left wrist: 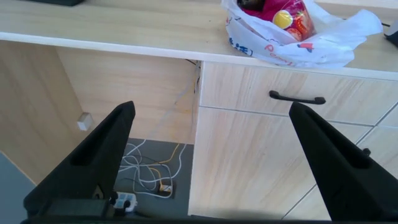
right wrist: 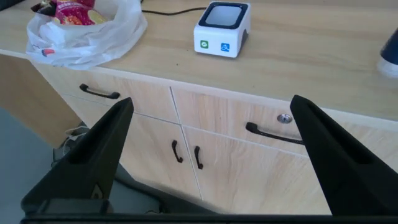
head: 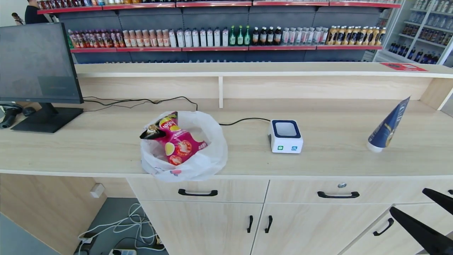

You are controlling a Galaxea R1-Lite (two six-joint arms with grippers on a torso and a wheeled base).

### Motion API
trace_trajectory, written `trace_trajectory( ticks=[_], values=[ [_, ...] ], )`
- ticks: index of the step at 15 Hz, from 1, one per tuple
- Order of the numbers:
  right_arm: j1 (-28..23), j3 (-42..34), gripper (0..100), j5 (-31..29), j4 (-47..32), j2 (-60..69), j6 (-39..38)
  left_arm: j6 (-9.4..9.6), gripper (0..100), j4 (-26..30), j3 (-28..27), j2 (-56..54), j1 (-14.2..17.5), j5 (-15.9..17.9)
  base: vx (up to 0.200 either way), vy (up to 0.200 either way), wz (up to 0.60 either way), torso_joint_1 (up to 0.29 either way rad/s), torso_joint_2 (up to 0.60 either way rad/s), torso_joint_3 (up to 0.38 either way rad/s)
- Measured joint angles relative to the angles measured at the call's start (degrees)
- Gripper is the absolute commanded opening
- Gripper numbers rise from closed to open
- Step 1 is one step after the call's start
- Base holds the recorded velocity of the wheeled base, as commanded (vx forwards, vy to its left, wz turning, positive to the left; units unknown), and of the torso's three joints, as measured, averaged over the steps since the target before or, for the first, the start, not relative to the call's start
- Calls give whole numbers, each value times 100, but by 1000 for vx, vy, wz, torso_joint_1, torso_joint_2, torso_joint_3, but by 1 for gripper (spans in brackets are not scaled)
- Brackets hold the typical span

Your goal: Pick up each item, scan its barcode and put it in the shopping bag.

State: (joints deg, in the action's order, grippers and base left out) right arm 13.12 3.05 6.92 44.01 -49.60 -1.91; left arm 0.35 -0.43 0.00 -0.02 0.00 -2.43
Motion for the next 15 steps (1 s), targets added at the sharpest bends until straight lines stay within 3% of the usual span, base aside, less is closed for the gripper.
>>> trace_trajectory(
  ticks=[3,9,15],
  values=[
    [-13,76,100,-1,0,-54,-9,0,100,0,0,0,0,0,0,-200,0,4,1,4],
    [-163,466,100,-4,0,-354,-44,0,100,-1,0,0,2,2,0,0,0,0,0,0],
    [-1086,539,100,57,94,-926,-473,0,100,0,0,0,0,-2,0,0,0,0,0,0]
  ],
)
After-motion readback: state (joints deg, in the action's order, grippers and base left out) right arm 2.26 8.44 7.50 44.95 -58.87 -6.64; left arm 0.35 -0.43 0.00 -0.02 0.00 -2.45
